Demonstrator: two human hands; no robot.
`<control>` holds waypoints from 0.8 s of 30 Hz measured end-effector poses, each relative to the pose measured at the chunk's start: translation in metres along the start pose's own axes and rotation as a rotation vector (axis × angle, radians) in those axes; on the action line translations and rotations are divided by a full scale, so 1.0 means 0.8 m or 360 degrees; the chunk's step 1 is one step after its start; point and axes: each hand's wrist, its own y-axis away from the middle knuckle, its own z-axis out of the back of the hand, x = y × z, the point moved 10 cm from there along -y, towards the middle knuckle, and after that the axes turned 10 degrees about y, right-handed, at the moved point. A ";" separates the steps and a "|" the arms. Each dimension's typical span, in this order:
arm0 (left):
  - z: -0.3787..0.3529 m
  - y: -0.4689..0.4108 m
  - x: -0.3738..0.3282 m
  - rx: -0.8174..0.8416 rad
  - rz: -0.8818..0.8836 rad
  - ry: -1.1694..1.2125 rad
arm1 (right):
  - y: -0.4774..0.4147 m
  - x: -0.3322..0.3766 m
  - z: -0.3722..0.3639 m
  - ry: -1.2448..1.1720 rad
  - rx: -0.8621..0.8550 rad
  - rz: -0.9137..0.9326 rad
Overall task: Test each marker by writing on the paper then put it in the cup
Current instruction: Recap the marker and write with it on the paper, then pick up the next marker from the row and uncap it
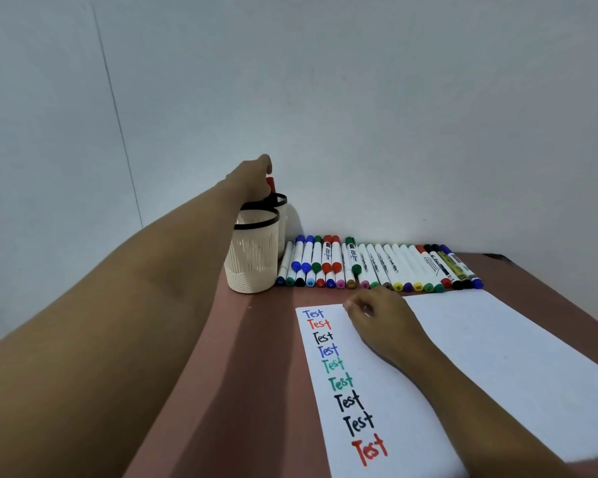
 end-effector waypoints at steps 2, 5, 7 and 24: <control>-0.004 -0.003 0.000 0.0005 -0.0033 -0.0058 | 0.000 -0.001 0.000 -0.0008 0.0004 -0.0012; -0.012 0.001 0.002 0.0127 -0.0024 -0.0136 | 0.000 -0.003 0.001 0.0008 0.0006 -0.0013; -0.008 0.005 0.003 0.0127 -0.0022 -0.0153 | 0.001 -0.002 0.003 -0.0010 0.0009 -0.0021; -0.094 0.223 -0.074 0.0179 -0.0372 0.0518 | 0.009 0.014 0.009 0.0136 -0.0002 0.0122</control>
